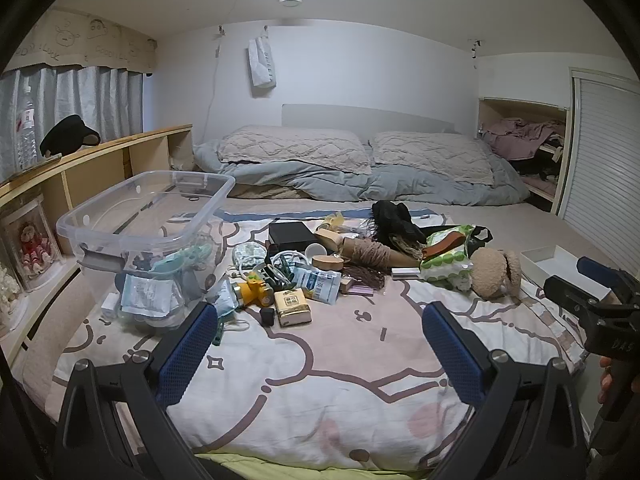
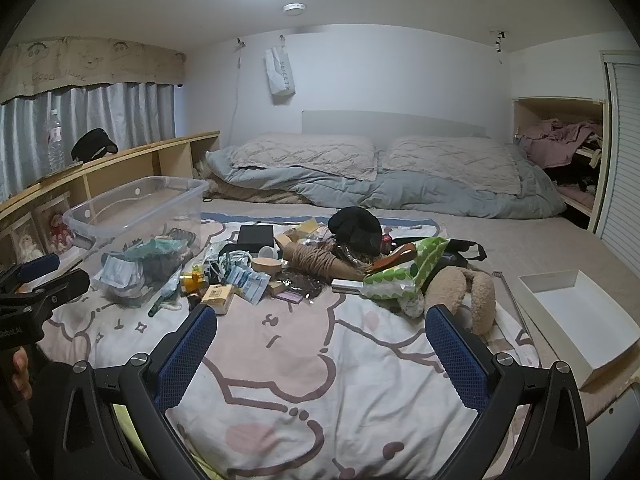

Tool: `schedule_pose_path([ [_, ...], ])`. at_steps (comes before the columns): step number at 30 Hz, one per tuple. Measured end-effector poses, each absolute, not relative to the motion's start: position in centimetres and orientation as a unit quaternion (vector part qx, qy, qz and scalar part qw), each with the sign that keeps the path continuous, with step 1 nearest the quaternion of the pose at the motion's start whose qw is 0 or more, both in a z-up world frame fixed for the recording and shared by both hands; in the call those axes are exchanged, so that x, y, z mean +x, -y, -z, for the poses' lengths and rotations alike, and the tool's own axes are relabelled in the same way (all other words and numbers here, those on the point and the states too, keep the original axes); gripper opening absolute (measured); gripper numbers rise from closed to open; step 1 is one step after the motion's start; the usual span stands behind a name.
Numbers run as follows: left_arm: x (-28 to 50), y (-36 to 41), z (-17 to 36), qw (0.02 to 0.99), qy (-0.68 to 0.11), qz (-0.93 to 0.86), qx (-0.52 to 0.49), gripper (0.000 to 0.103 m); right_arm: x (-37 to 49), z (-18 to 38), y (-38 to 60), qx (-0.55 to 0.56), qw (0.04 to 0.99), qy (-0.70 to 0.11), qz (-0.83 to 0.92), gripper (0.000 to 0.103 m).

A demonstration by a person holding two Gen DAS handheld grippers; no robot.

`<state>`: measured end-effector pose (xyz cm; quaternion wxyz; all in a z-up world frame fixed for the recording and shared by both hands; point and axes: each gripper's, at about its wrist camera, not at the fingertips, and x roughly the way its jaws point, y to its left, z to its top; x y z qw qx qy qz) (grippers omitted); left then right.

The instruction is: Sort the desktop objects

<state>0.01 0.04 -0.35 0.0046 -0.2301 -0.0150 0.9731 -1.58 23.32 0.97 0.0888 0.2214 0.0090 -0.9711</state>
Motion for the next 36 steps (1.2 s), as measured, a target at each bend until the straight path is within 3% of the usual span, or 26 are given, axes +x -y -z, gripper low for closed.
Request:
schedule_pose_path([
  [36,0.12,0.00,0.10,0.005,0.014,-0.973,-0.230,0.103,-2.00,-0.56,-23.26,0.227,0.092,-0.003,0.970,0.103],
])
